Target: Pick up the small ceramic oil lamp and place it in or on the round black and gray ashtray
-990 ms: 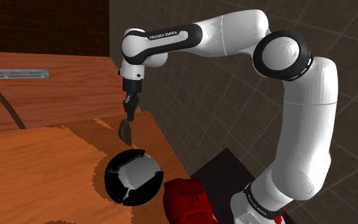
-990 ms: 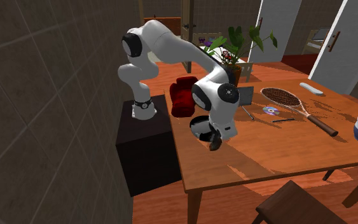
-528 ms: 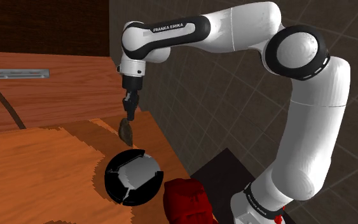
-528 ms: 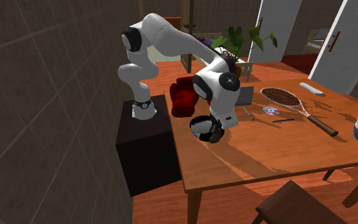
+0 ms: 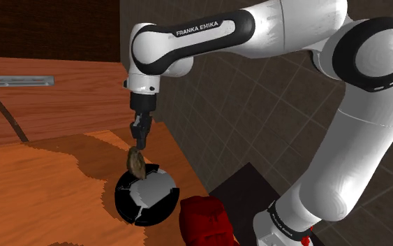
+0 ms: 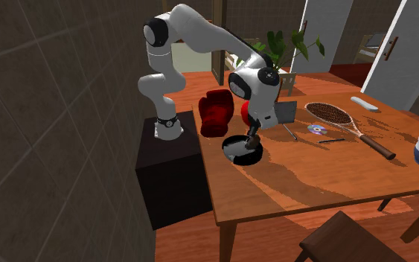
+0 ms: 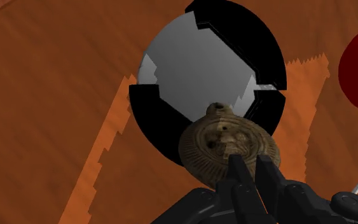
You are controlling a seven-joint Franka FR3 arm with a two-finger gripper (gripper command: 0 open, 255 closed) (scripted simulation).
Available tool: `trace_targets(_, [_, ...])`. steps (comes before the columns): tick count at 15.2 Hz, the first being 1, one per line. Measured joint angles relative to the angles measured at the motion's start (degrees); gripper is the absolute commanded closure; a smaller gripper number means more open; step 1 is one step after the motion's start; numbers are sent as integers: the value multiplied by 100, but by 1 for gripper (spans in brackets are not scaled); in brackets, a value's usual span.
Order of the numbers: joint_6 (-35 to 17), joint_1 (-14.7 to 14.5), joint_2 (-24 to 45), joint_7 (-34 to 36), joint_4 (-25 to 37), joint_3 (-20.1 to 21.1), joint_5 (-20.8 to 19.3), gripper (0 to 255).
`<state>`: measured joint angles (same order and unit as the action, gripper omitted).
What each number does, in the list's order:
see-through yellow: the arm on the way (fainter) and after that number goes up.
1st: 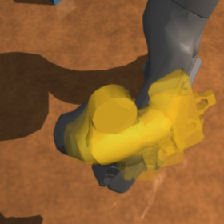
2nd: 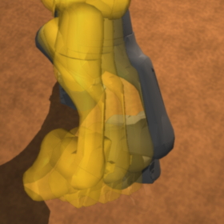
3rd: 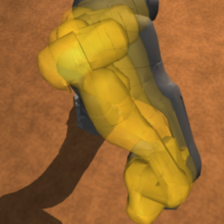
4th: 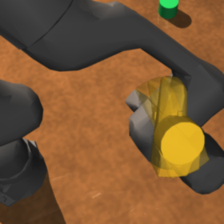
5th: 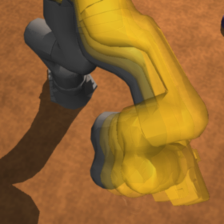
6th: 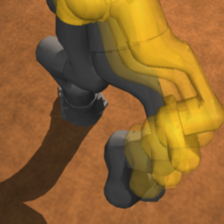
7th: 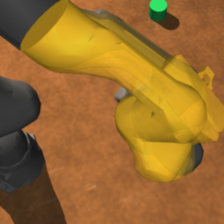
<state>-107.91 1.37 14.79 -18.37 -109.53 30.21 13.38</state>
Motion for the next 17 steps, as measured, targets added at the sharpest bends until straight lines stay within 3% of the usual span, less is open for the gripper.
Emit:
trace_targets(3, [-173,-73,-267,85,-372,120,182,255])
trace_targets(17, [-1133,-211,337,50,-667,38,-33,255])
